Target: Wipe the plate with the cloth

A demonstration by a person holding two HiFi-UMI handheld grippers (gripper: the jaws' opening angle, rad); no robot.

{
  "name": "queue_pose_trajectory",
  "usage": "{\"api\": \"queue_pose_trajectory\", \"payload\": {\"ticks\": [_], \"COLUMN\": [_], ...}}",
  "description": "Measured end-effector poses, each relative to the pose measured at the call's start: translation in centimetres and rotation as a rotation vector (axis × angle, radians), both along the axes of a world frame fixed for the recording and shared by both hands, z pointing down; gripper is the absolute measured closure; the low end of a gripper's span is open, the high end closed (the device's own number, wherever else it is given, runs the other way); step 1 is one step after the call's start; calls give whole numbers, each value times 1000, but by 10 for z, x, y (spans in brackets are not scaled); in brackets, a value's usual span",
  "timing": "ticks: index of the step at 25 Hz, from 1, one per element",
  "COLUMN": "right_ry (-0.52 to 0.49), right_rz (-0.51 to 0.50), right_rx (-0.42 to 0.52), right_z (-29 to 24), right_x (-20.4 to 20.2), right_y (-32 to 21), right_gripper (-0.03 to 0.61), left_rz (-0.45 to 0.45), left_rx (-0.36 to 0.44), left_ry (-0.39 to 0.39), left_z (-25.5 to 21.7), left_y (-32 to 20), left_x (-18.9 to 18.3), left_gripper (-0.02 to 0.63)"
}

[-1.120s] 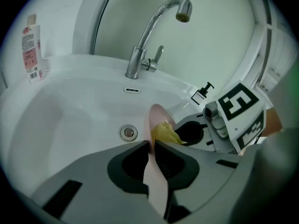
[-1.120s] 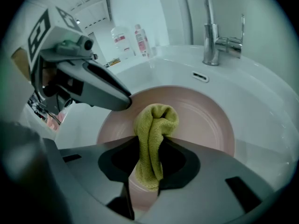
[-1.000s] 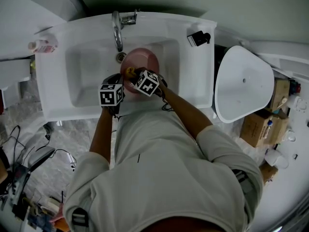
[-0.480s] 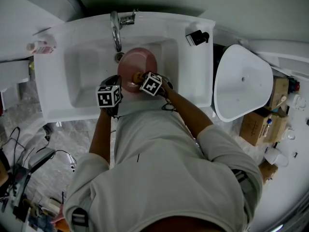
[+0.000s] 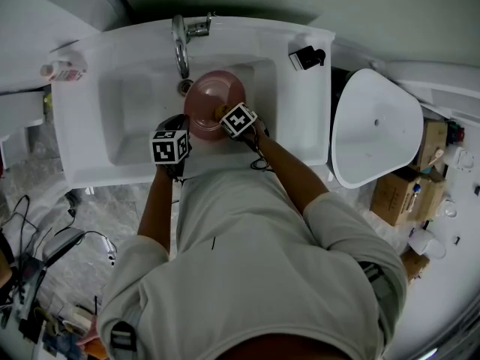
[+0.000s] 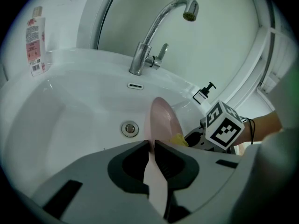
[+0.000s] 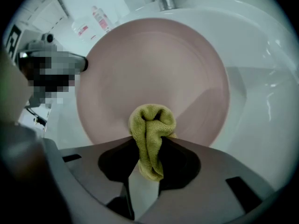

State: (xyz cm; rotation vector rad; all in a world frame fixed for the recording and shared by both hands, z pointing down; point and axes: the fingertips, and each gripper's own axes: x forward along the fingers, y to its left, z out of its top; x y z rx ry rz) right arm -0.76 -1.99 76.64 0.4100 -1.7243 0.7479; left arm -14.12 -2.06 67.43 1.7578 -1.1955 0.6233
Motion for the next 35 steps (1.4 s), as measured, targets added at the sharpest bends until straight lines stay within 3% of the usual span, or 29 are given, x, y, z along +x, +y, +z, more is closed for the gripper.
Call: {"api": "queue_pose_trajectory", "payload": {"ticks": [6,9,12,15,20,23,28,31,35], "right_ry": [-2,2,22,20,-90,-105,-173,-228,-324], "right_rz": [287,405,456,454,421,388,340,270,81], "right_rx": [-60,-33,23,60,102,126,121,119,107], "right_z": [-6,-3,0,-13,-26,-28,-39,-47,-53], "right_x": [15,24,29,21,-12,-21,-44,-61,-82], "right_y": [-21,-36,-53,-65,-74,-75,-69,-62,-38], "right_gripper": [463,463,463,463,465,465,465,465,466], "left_rz": [-1,15,23,29,25,18,18,14,-27], "left_rx": [-8,-3,4,9,0,-2,-6,-9,-13], "left_ry": [20,19,22,17,15,19,19,20,43], "left_z": [3,2,-1,-3,-1,-1,0,1,8], "left_y": [0,-1,-3,-6,-7,-7,-6,-5,-4], "left_x": [5,10,13,13,10,9,9,7,4], "left_gripper": [561,560,560,558,557,557,555,554,557]}}
